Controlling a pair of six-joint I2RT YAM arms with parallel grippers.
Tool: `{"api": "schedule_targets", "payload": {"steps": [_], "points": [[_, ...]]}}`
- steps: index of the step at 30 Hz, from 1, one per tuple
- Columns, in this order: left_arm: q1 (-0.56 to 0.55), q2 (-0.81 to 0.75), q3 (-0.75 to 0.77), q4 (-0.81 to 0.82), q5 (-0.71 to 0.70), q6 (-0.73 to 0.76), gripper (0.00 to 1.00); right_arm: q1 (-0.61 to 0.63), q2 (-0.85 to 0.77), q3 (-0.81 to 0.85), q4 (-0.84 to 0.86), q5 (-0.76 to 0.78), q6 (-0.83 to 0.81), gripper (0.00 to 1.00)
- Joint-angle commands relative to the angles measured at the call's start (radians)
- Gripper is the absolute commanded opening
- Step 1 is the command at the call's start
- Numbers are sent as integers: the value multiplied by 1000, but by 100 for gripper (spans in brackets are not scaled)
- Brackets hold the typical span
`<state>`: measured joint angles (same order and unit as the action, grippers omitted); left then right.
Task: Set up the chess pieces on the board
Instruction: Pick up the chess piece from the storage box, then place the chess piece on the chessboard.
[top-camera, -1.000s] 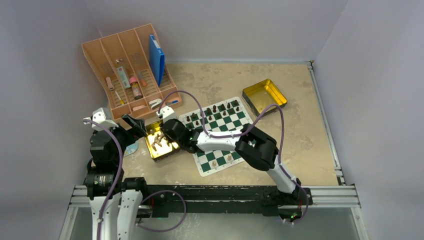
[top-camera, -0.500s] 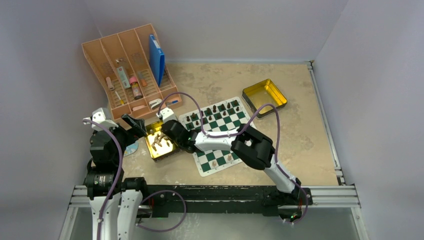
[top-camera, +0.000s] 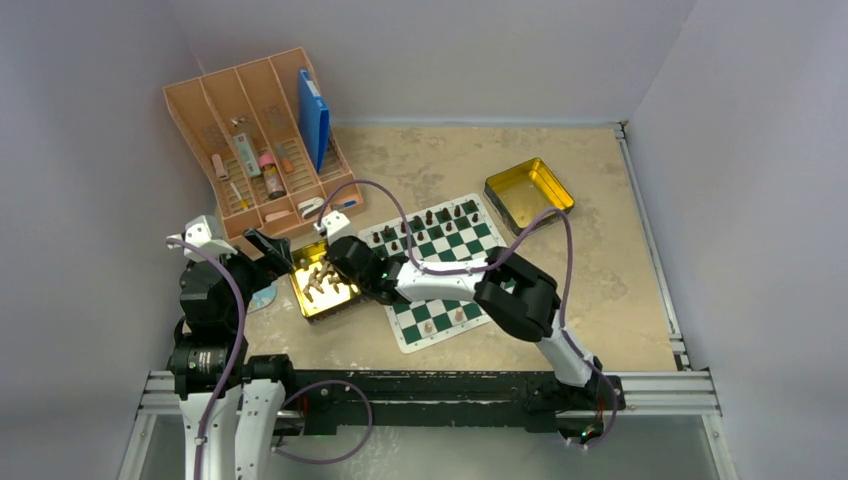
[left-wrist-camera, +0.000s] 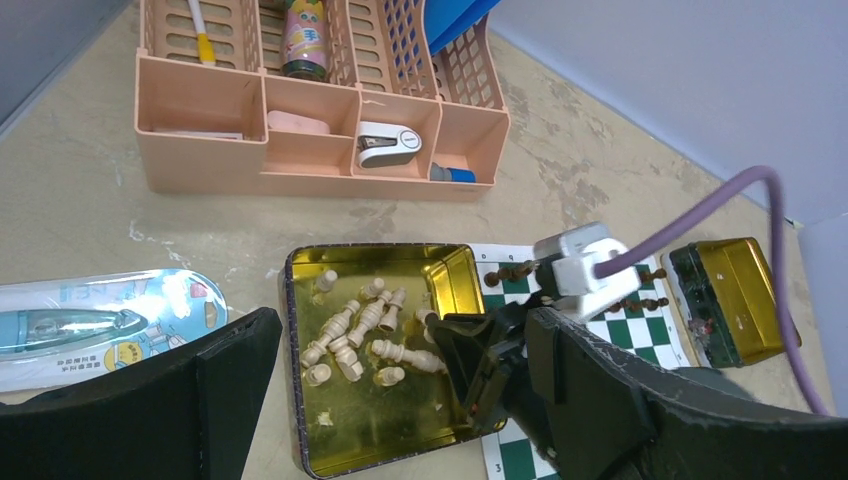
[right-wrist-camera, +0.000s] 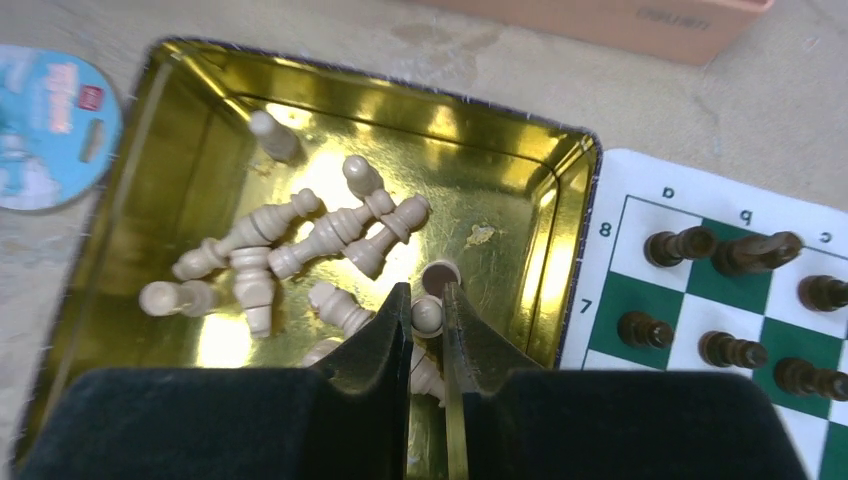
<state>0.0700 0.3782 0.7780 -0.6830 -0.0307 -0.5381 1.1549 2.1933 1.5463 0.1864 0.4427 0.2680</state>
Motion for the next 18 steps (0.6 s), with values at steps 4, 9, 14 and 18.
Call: {"api": "schedule_targets", "payload": {"steps": [4,9,14,18], "points": [[7,4,17,37,26,9,93,-4,-185,-39,13,-25,9,13],[7,5,13,42,26,12,93,-4,-244,-76,1,-50,15,13],[7,11,9,51,61,16,93,-5,-321,-118,-36,-20,46,13],[7,17,7,57,73,21,93,-14,-420,-194,-50,34,71,13]]}}
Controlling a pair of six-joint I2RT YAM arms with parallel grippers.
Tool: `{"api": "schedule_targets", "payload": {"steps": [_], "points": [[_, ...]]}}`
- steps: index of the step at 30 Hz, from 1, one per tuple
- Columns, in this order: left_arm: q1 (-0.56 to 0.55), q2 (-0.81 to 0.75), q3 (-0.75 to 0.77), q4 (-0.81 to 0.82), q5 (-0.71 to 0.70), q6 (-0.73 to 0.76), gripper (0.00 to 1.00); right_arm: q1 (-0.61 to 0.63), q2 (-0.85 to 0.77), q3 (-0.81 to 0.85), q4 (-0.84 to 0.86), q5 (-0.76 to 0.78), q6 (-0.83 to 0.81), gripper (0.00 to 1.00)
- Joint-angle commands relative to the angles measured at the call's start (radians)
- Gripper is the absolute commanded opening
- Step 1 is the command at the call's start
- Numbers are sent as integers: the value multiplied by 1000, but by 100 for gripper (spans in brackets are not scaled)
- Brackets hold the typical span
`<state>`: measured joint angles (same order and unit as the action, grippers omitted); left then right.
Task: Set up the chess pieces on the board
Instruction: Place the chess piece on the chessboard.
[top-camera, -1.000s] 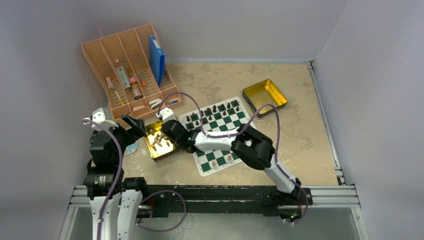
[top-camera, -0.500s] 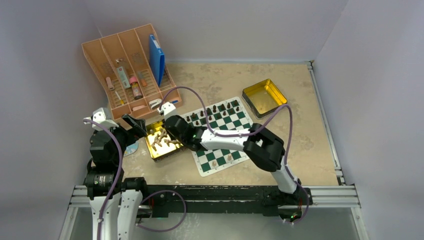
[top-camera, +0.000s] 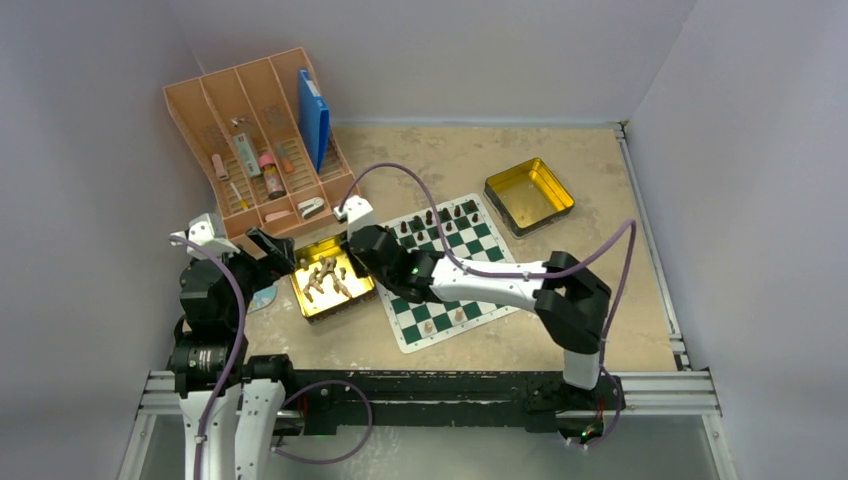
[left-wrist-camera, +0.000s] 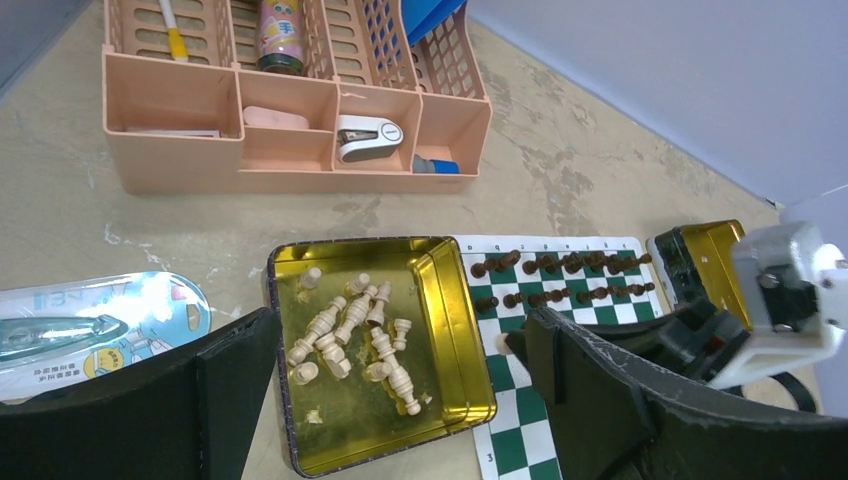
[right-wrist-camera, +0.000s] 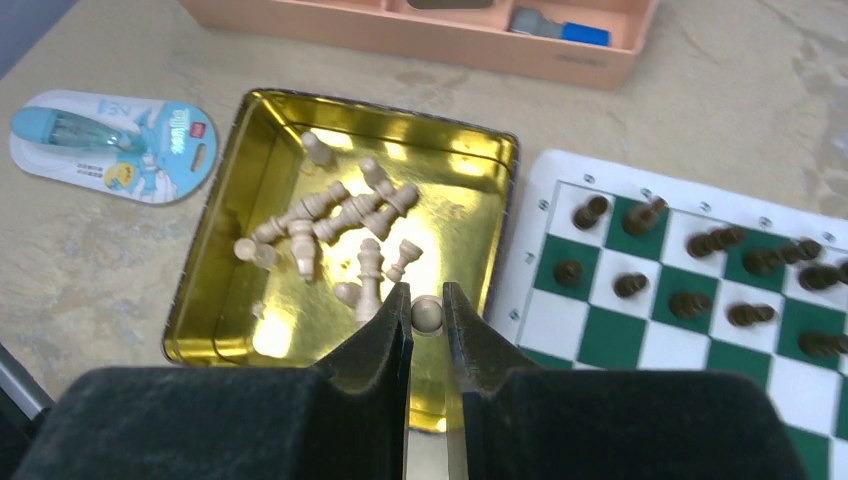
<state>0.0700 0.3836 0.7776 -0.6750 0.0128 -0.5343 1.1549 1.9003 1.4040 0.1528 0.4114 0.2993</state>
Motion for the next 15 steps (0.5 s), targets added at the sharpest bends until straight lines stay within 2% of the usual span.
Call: {"api": "schedule_targets", "payload": {"steps": [1,8,15], "points": [[7,13,5,50,31,17,93,-20,-161,-84,-21,76,44,13],[7,37,2,55,51,12,93,-51,-305,-268,-86,207,112,12],[5,35,-1,59,62,17,93,-127,-410,-437,-204,282,289,13]]}}
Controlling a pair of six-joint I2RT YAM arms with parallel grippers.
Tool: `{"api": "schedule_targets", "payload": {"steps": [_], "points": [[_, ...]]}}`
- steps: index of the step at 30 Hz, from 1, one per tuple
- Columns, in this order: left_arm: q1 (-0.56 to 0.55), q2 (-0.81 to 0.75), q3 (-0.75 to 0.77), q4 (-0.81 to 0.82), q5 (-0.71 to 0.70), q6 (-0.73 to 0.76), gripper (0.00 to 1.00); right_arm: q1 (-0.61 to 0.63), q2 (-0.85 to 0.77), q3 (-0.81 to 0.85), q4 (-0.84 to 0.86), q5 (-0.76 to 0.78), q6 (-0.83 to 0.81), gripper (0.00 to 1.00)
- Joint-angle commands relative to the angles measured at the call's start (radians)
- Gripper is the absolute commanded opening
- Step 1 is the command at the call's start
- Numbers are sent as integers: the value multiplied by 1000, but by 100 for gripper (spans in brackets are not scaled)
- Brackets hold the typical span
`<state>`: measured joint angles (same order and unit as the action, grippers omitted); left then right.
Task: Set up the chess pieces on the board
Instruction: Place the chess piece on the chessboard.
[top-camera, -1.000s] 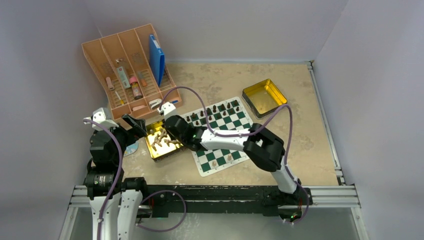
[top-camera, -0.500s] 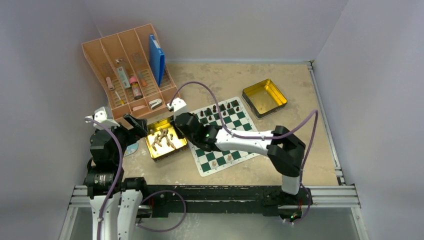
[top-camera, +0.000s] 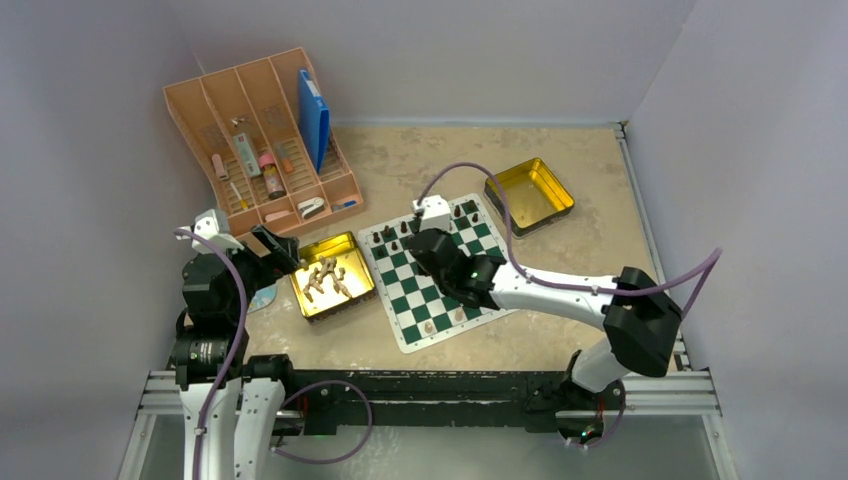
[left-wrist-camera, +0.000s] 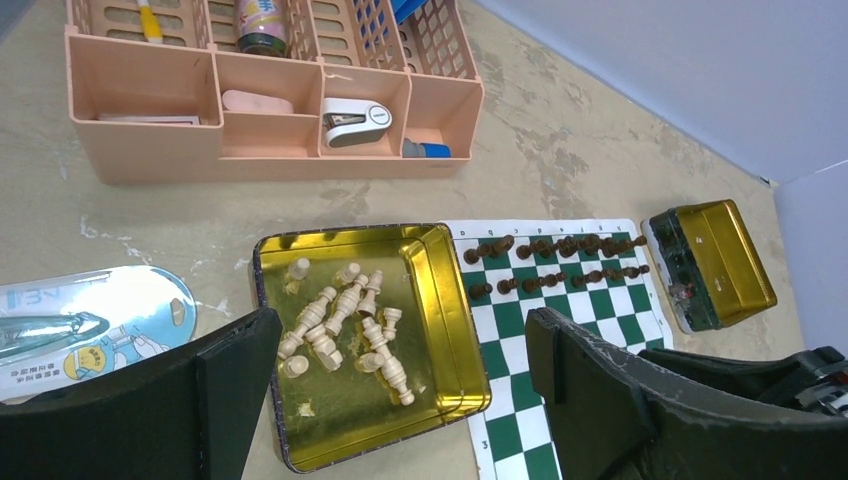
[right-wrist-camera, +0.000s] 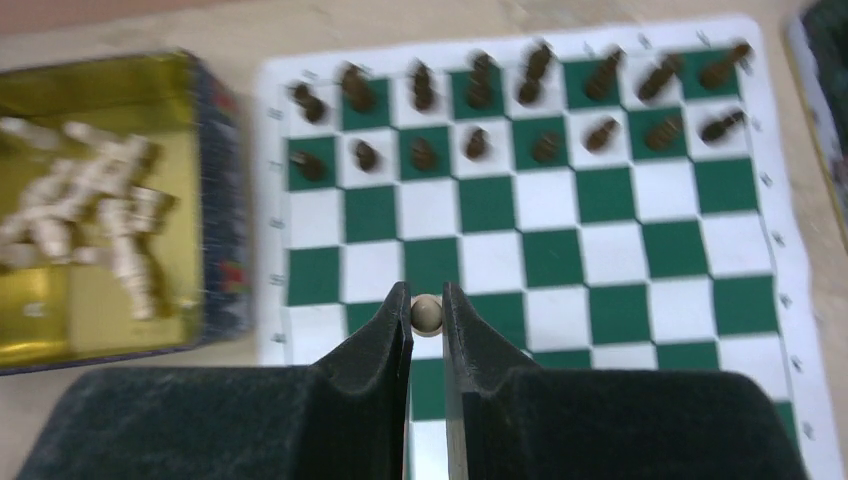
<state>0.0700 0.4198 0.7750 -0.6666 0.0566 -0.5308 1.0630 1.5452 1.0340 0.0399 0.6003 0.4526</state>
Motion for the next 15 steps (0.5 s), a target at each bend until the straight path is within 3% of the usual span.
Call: {"api": "schedule_targets", "payload": {"steps": [1,8,15], "points": [[5,-2,1,50,19,14,93,-53,-61,-91,-100,95,160,13],[1,-6,0,53,22,15,93,-216,-131,-261,-45,91,243,13],[-16,-4,0,52,23,19,93,-295,-162,-306,-69,132,358,16]]}}
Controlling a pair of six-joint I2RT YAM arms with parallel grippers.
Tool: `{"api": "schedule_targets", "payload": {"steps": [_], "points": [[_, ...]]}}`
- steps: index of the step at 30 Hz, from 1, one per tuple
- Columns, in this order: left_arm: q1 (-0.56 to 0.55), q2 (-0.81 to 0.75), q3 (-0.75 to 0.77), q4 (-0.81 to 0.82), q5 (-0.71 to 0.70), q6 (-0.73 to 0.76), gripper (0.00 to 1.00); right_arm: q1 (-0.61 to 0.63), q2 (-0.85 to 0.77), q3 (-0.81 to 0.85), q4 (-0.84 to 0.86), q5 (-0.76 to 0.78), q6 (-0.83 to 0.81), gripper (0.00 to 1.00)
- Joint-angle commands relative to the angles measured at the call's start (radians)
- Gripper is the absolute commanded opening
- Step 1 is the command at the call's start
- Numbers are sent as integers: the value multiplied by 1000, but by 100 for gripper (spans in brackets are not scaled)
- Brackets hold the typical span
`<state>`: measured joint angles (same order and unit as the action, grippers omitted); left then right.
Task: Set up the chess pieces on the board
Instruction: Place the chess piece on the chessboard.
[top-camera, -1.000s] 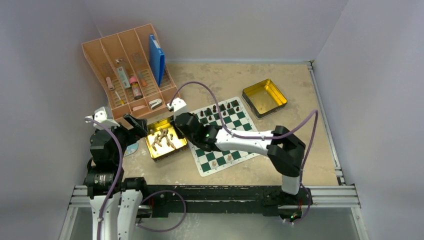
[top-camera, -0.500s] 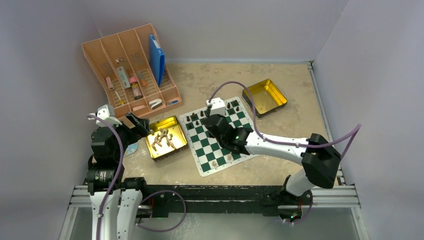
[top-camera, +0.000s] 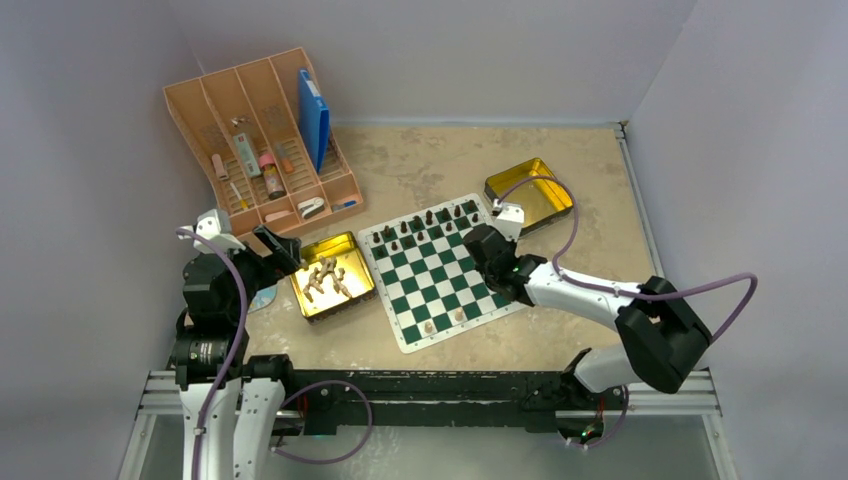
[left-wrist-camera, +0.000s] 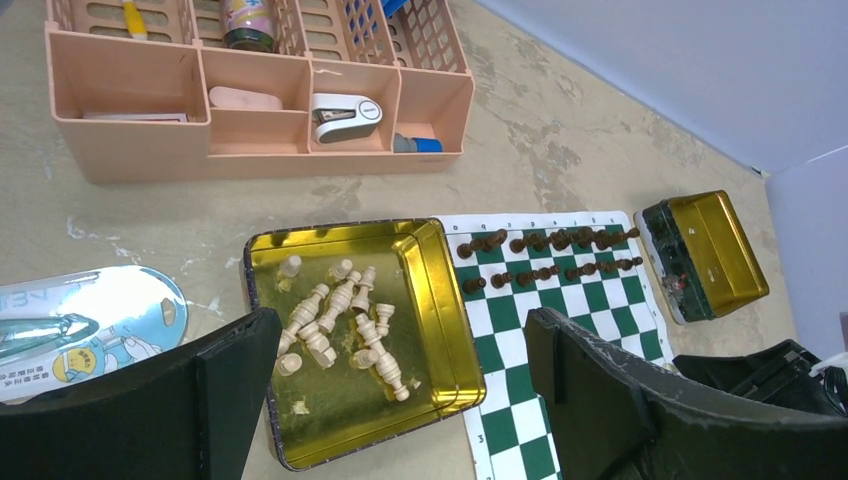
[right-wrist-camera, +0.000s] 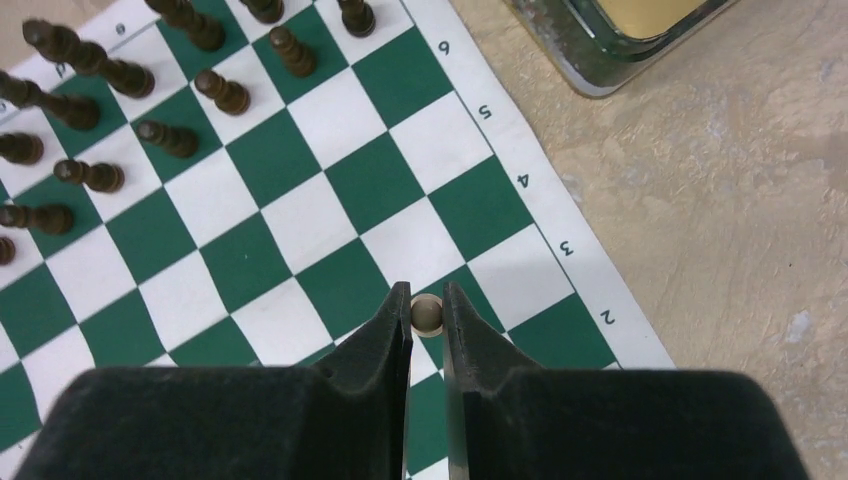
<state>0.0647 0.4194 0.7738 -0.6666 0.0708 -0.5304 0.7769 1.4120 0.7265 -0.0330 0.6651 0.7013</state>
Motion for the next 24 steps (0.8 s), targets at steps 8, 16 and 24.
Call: {"api": "schedule_targets", "payload": {"steps": [8,16,24], "points": [[-36,-14,-2,55,5,17,93,-36,-46,5,-110,92,212,16],[-114,-13,-2,52,-10,13,93,-72,-16,24,-162,97,253,16],[-195,-19,-1,47,-30,12,93,-77,56,72,-284,113,335,15]]}}
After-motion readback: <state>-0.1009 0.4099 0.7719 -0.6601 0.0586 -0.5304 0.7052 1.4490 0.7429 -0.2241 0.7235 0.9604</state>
